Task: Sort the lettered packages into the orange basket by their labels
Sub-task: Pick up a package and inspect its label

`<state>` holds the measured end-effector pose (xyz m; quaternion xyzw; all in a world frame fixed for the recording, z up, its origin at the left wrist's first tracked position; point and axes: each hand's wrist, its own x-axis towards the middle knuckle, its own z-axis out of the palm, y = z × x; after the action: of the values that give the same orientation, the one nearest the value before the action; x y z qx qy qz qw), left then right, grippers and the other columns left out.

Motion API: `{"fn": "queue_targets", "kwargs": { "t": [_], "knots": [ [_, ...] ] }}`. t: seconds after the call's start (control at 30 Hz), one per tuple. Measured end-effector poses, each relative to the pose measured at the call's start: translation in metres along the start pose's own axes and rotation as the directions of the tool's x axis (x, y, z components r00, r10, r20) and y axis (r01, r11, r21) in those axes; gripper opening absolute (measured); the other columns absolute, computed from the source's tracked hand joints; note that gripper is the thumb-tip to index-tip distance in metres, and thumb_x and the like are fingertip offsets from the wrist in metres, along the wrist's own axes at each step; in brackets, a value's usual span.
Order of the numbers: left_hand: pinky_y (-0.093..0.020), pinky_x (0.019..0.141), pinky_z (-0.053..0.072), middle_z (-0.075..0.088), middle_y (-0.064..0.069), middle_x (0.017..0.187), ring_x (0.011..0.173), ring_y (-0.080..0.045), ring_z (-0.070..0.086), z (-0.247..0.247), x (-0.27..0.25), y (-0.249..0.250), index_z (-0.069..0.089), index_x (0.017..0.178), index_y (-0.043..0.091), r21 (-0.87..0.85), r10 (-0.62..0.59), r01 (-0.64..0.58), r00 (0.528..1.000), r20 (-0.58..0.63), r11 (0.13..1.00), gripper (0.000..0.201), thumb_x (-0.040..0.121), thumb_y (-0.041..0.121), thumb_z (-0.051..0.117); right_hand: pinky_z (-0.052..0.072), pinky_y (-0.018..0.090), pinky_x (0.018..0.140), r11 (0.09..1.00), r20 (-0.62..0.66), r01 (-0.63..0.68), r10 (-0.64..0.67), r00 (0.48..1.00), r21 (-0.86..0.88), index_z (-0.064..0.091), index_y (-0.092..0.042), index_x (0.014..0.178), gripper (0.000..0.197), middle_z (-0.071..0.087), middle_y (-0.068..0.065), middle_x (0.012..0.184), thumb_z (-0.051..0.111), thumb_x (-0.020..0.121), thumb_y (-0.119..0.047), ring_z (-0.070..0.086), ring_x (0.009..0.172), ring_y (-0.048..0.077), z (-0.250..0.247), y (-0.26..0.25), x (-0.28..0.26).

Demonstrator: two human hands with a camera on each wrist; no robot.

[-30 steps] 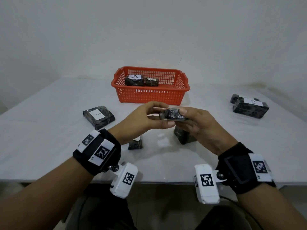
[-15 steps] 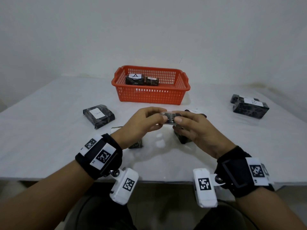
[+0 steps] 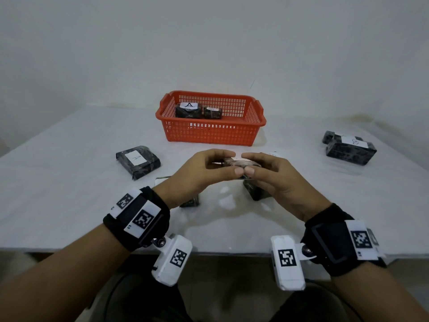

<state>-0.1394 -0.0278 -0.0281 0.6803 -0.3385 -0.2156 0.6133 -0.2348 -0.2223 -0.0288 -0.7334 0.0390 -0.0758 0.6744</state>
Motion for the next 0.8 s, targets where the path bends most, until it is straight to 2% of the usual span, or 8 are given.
{"fn": "queue_targets", "kwargs": {
  "t": [0.13, 0.23, 0.33, 0.4, 0.47, 0.6, 0.7, 0.8],
  "knots": [
    [-0.043, 0.109, 0.053, 0.069, -0.013, 0.129, 0.119, -0.027, 0.069, 0.000, 0.003, -0.002, 0.066, 0.125, 0.020, -0.036, -0.003, 0.002, 0.999, -0.047, 0.999, 0.069, 0.065, 0.051, 0.079, 0.047, 0.041, 0.116, 0.995, 0.029, -0.009, 0.006, 1.000, 0.096, 0.060, -0.007, 0.137, 0.085, 0.072, 0.013, 0.129, 0.082, 0.062, -0.039, 0.066, 0.127, 0.026, -0.003, 0.003, 0.001],
    [-0.036, 0.107, 0.054, 0.068, -0.008, 0.131, 0.120, -0.021, 0.069, -0.001, 0.002, -0.004, 0.063, 0.129, 0.020, -0.061, -0.022, 0.023, 1.000, 0.013, 0.998, 0.073, 0.065, 0.050, 0.079, 0.047, 0.042, 0.116, 0.994, 0.031, 0.000, -0.004, 1.000, 0.107, 0.060, -0.006, 0.138, 0.085, 0.069, 0.017, 0.134, 0.081, 0.062, -0.039, 0.065, 0.128, 0.029, -0.006, 0.006, 0.002],
    [-0.032, 0.101, 0.055, 0.069, -0.011, 0.129, 0.115, -0.020, 0.072, -0.001, 0.002, -0.006, 0.063, 0.129, 0.016, -0.040, 0.014, -0.015, 1.000, -0.003, 0.999, 0.074, 0.064, 0.045, 0.082, 0.052, 0.033, 0.110, 0.992, 0.060, -0.012, 0.004, 0.998, 0.128, 0.058, -0.007, 0.139, 0.086, 0.071, 0.013, 0.131, 0.082, 0.062, -0.036, 0.069, 0.123, 0.022, -0.008, 0.007, 0.002],
    [-0.029, 0.097, 0.056, 0.070, -0.011, 0.127, 0.112, -0.019, 0.073, -0.002, 0.003, -0.006, 0.062, 0.130, 0.013, -0.036, 0.030, -0.030, 1.000, -0.010, 0.999, 0.075, 0.065, 0.043, 0.082, 0.052, 0.032, 0.109, 0.993, 0.058, 0.002, -0.009, 0.998, 0.117, 0.058, -0.008, 0.139, 0.087, 0.076, 0.006, 0.121, 0.083, 0.061, -0.036, 0.071, 0.117, 0.018, -0.007, 0.008, 0.001],
    [-0.033, 0.102, 0.055, 0.070, -0.010, 0.129, 0.116, -0.020, 0.071, -0.002, 0.003, -0.006, 0.060, 0.134, 0.012, -0.037, 0.023, -0.022, 1.000, 0.018, 0.999, 0.077, 0.067, 0.042, 0.083, 0.050, 0.036, 0.110, 0.997, 0.037, 0.023, -0.026, 0.999, 0.077, 0.058, -0.009, 0.139, 0.086, 0.078, 0.003, 0.117, 0.083, 0.062, -0.037, 0.071, 0.117, 0.018, -0.007, 0.007, 0.000],
    [-0.040, 0.106, 0.055, 0.071, -0.010, 0.127, 0.114, -0.020, 0.072, -0.002, 0.002, -0.004, 0.062, 0.130, 0.014, -0.008, 0.039, -0.039, 0.999, -0.028, 0.999, 0.076, 0.063, 0.041, 0.085, 0.055, 0.031, 0.104, 0.995, 0.044, 0.005, -0.010, 0.999, 0.100, 0.058, -0.009, 0.139, 0.085, 0.076, 0.006, 0.124, 0.084, 0.063, -0.036, 0.072, 0.116, 0.017, -0.005, 0.004, -0.001],
    [-0.041, 0.104, 0.057, 0.069, -0.011, 0.127, 0.115, -0.020, 0.071, -0.001, 0.002, -0.005, 0.062, 0.129, 0.016, 0.005, 0.068, -0.067, 0.997, -0.038, 0.998, 0.075, 0.061, 0.035, 0.088, 0.062, 0.038, 0.094, 0.983, 0.055, -0.069, 0.061, 0.997, 0.172, 0.061, -0.008, 0.137, 0.064, 0.072, 0.015, 0.129, 0.079, 0.084, -0.039, 0.073, 0.114, 0.029, 0.001, -0.005, -0.003],
    [-0.040, 0.107, 0.055, 0.062, -0.008, 0.137, 0.127, -0.019, 0.065, 0.000, 0.001, -0.008, 0.054, 0.140, 0.017, -0.010, 0.035, -0.034, 0.998, 0.059, 0.999, 0.088, 0.061, 0.023, 0.093, 0.063, 0.036, 0.071, 0.985, -0.025, -0.109, 0.114, 0.993, 0.136, 0.066, -0.004, 0.129, 0.037, 0.074, 0.022, 0.122, 0.065, 0.101, -0.027, 0.077, 0.098, 0.032, 0.006, -0.011, 0.001]
  ]
}}
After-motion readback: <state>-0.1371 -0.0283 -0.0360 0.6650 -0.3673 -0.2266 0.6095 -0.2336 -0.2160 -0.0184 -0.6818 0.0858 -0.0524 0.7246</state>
